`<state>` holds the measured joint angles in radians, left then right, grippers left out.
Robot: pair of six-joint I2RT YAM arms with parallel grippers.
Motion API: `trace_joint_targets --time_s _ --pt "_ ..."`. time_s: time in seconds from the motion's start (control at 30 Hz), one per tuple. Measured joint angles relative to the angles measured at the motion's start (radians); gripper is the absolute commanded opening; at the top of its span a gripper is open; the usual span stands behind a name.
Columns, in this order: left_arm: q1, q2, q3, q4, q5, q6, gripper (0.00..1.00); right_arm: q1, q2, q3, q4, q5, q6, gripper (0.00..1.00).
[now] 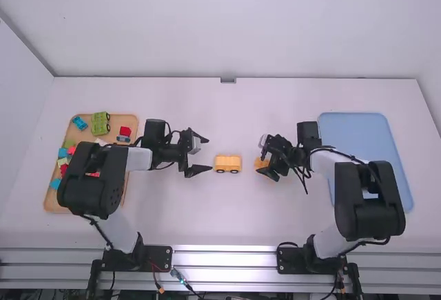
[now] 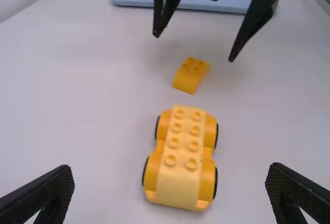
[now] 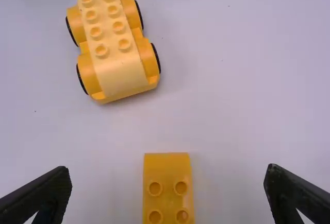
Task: Assemble lego blocks to make yellow taxi
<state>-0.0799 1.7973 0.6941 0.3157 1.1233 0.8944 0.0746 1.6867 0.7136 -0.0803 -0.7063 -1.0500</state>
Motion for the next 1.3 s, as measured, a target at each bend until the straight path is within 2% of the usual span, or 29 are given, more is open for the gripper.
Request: trace_joint_targets --time_s 0.2,0.33,0.47,0.67,0.9,0.97,1.1,1.13,1.3 --pt "-0.018 0.101 0.021 0.063 0.03 0.062 0.99 0.0 0.0 -0.084 0.127 -0.013 -0.006 1.0" --pt "-0.036 0.112 0.022 0.068 0.037 0.074 0.99 -0.013 0.0 -0.131 0.217 -0.026 -0.008 0.93" --pt "-0.052 0.112 0.022 0.085 0.037 0.071 0.99 -0.042 0.014 -0.149 0.275 -0.058 -0.009 0.94" --pt "-0.072 0.112 0.022 0.12 0.037 0.011 0.99 -0.122 0.155 -0.128 0.304 -0.166 -0.032 0.91" --pt "-0.073 0.112 0.022 0.112 0.037 -0.009 0.99 -0.149 0.254 -0.087 0.309 -0.237 -0.08 0.76" --pt "-0.072 0.112 0.022 0.111 0.037 -0.011 0.99 -0.15 0.275 -0.076 0.311 -0.257 -0.097 0.65" --pt "-0.073 0.112 0.022 0.111 0.045 -0.011 0.99 -0.15 0.304 -0.061 0.313 -0.279 -0.115 0.54" --pt "-0.072 0.112 0.022 0.111 0.045 -0.012 0.99 -0.15 0.312 -0.057 0.312 -0.283 -0.118 0.47" --pt "-0.073 0.112 0.022 0.107 0.045 -0.012 0.99 -0.151 0.333 -0.043 0.298 -0.295 -0.126 0.36"
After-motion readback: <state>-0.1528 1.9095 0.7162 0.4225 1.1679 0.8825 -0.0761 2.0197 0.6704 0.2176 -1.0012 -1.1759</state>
